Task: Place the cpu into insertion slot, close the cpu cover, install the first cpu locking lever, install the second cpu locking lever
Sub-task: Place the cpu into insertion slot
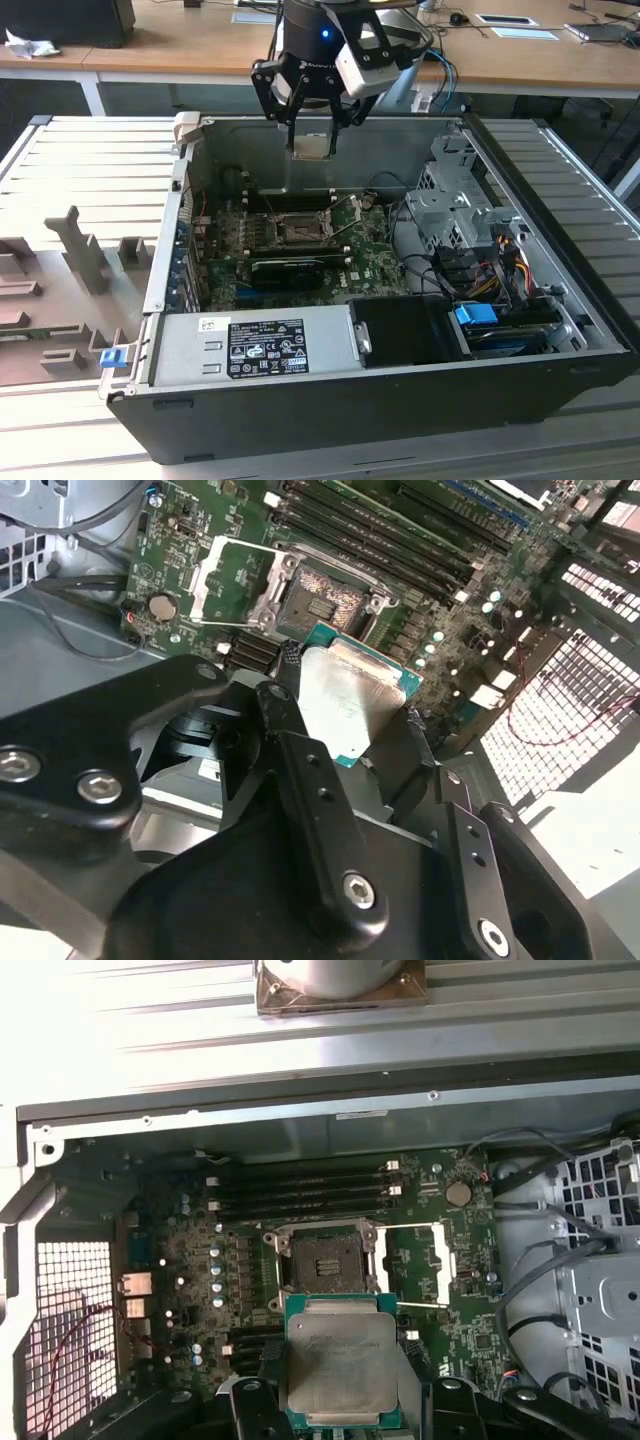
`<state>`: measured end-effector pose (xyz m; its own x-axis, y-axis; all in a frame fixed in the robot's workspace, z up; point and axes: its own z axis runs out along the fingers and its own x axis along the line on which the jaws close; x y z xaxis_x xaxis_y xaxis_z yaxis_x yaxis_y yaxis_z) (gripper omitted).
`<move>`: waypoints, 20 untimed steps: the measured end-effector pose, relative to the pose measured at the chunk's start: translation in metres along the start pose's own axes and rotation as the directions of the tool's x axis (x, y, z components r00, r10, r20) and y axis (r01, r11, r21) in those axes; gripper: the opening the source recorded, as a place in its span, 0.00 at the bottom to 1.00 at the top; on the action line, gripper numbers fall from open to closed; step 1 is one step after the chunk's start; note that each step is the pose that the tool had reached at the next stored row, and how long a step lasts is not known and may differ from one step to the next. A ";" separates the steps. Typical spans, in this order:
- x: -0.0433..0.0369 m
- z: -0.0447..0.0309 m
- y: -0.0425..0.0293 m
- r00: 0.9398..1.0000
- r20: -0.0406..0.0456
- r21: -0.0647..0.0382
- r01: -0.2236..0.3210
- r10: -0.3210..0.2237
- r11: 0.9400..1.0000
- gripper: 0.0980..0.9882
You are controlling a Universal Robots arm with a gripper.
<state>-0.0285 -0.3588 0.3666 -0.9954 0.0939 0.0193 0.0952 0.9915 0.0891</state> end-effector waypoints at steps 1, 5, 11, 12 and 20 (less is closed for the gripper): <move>0.0000 0.0000 0.0000 1.000 0.000 0.000 -0.003 0.003 1.000 0.48; 0.0000 0.0000 0.0000 1.000 0.002 0.000 -0.020 0.020 1.000 0.48; 0.0000 0.0001 0.0000 0.999 0.004 -0.001 -0.045 0.045 0.999 0.48; 0.0000 0.0001 0.0000 0.999 0.005 -0.001 -0.052 0.052 0.999 0.48; 0.0000 0.0001 0.0000 0.997 0.007 -0.001 -0.080 0.080 0.997 0.48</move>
<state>-0.0285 -0.3588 0.3665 -0.9846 0.1735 0.0192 0.1745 0.9807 0.0882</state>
